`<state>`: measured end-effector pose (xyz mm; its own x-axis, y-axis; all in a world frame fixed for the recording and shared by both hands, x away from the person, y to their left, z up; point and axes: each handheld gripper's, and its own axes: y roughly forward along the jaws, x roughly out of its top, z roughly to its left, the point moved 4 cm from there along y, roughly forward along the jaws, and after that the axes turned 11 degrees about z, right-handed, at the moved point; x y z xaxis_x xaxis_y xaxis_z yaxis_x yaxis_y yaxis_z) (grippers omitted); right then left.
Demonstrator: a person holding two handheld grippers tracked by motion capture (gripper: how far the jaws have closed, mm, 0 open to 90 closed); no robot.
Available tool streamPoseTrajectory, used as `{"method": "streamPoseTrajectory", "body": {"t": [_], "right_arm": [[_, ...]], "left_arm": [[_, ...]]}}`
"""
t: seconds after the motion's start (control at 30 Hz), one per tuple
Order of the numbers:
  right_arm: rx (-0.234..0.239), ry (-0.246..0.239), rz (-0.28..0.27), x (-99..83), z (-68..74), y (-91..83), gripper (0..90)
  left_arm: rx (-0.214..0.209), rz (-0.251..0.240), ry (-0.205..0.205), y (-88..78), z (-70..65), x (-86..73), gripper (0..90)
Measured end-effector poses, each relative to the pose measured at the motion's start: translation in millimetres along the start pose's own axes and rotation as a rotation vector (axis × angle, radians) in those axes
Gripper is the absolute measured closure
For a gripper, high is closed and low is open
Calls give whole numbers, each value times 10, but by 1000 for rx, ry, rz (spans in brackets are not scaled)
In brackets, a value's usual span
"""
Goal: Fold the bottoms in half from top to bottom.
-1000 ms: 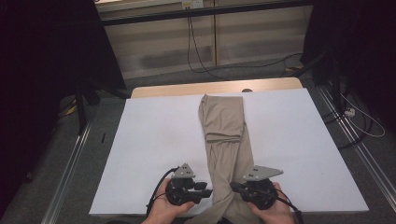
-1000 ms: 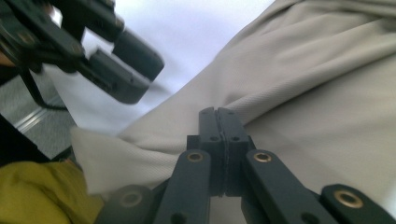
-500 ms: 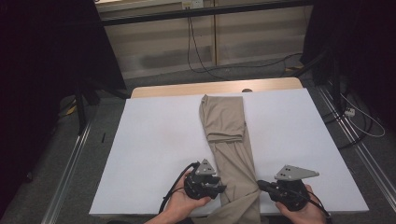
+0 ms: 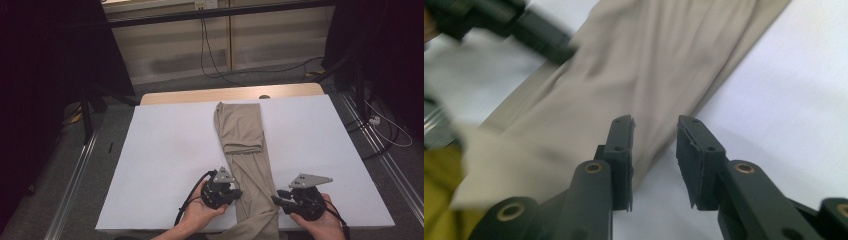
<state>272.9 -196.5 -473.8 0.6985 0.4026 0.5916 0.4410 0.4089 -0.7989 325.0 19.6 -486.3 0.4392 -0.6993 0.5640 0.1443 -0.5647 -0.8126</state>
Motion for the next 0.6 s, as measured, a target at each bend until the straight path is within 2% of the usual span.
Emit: {"method": "streamPoseTrajectory", "body": {"t": [0.07, 0.13, 0.2, 0.23, 0.3, 0.4, 0.5, 0.6], "right_arm": [[-31, 0, -3, 76, -59, 61, 672], [-44, 2, 10, 117, -115, 143, 682], [-37, 10, 35, 109, -135, 222, 886], [-27, 2, 39, 93, -121, 240, 900], [-43, -16, 46, 82, -98, 211, 900], [-42, -24, 44, 23, -76, 154, 900], [-46, -11, 47, -53, -74, 84, 900], [-59, -11, 60, -121, -74, 58, 900]], "left_arm": [[1, 5, -24, -46, 5, -31, 899], [4, 11, -22, -97, 14, -74, 898], [8, 17, -31, -130, 38, -123, 898], [6, 15, -41, -144, 54, -146, 898], [-5, 19, -54, -165, 84, -182, 898], [-10, 31, -60, -185, 95, -219, 900], [-6, 43, -74, -209, 103, -254, 900], [-20, 17, -77, -256, 101, -251, 876]]}}
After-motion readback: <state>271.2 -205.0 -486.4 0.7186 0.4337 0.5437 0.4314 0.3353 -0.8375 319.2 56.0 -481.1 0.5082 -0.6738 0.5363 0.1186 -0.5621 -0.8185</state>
